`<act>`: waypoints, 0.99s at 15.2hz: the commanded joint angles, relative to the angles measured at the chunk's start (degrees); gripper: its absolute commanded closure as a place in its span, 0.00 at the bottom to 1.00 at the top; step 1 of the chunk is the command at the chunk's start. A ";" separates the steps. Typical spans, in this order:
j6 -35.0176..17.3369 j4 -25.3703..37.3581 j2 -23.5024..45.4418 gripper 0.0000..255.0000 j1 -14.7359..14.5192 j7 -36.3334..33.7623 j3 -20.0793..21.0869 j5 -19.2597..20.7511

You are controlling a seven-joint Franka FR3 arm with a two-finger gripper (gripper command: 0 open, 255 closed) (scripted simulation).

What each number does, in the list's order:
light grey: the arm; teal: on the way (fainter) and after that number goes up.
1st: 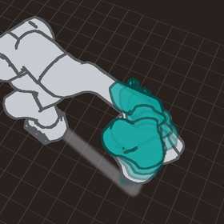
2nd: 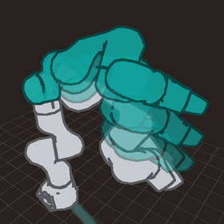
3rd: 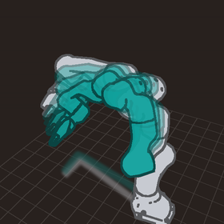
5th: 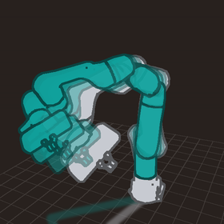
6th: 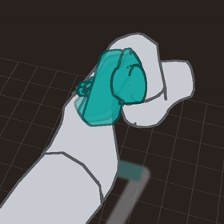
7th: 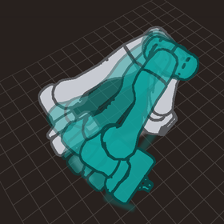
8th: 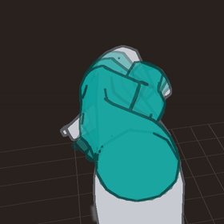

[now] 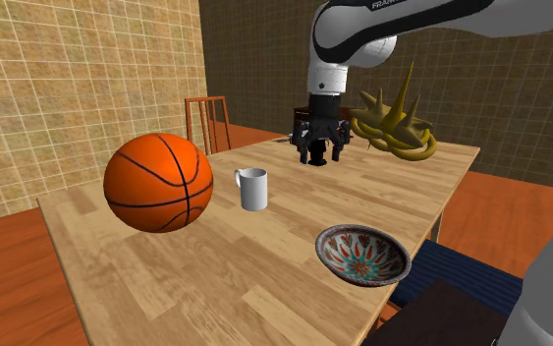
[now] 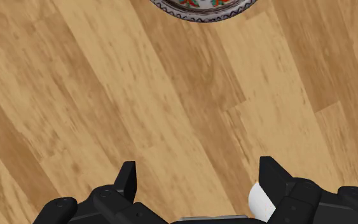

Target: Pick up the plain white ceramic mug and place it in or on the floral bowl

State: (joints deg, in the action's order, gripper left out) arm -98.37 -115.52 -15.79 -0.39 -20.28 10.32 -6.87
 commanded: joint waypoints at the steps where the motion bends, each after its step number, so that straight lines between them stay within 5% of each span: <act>1: -0.63 3.60 4.41 0.00 -0.19 -2.00 1.13 0.75; 11: 2.61 30.25 29.59 0.00 -3.66 -12.24 4.63 7.63; 15: 0.56 29.03 30.50 0.00 -3.94 -12.58 4.57 7.89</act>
State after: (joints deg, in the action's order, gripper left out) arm -97.01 -85.82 14.59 -4.26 -32.73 14.87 0.97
